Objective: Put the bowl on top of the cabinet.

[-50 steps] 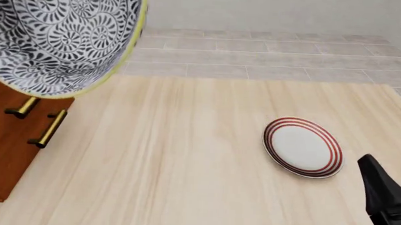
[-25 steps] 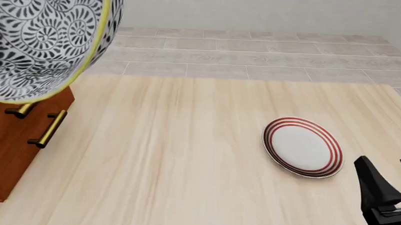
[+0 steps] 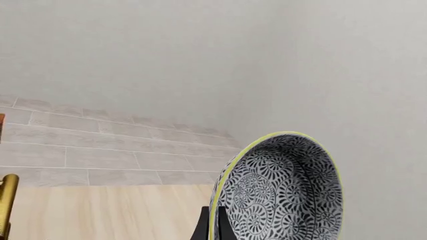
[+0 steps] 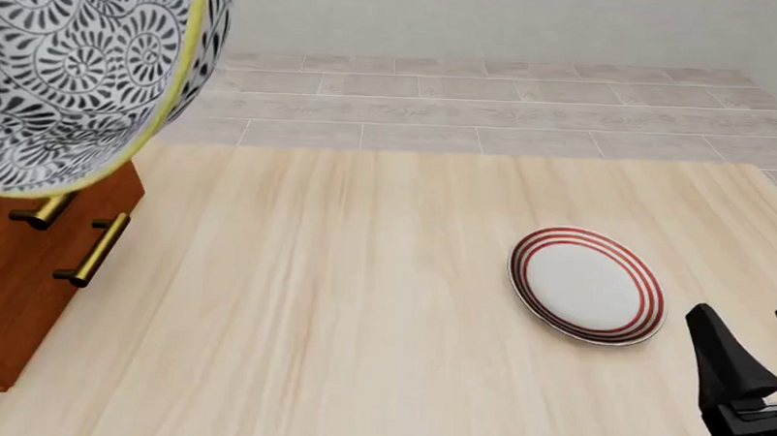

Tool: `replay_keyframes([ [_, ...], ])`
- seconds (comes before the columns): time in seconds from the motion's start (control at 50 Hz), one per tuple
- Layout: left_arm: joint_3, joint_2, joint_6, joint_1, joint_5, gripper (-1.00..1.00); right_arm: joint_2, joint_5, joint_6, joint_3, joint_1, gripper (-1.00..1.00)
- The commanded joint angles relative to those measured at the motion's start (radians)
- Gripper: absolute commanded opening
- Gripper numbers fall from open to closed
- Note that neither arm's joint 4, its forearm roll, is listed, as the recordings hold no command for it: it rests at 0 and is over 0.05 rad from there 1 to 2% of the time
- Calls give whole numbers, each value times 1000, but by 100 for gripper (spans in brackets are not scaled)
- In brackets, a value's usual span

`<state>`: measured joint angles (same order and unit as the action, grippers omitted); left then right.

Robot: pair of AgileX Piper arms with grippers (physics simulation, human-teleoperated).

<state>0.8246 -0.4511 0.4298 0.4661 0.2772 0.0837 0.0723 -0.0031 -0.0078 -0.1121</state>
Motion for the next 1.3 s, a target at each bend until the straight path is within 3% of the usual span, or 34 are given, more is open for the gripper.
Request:
replay_keyframes([
  [0.02,24,-21,-20,-12,28,-100,3,3,0,0,-1,100],
  [0.18,100,-80,-15,-92,75,-100,3,4,0,0,-1,100],
  [0.54,284,-193,-124,-318,148,-100,2,3,0,0,-1,100],
  [0.64,366,-246,-107,-350,196,-100,3,3,0,0,-1,100],
  [0.68,388,-253,-132,-373,195,-100,4,4,0,0,-1,100],
  [0.88,395,-291,-149,-480,202,-100,3,3,0,0,-1,100],
  [1.3,410,-346,-94,-681,196,-100,3,3,0,0,-1,100],
])
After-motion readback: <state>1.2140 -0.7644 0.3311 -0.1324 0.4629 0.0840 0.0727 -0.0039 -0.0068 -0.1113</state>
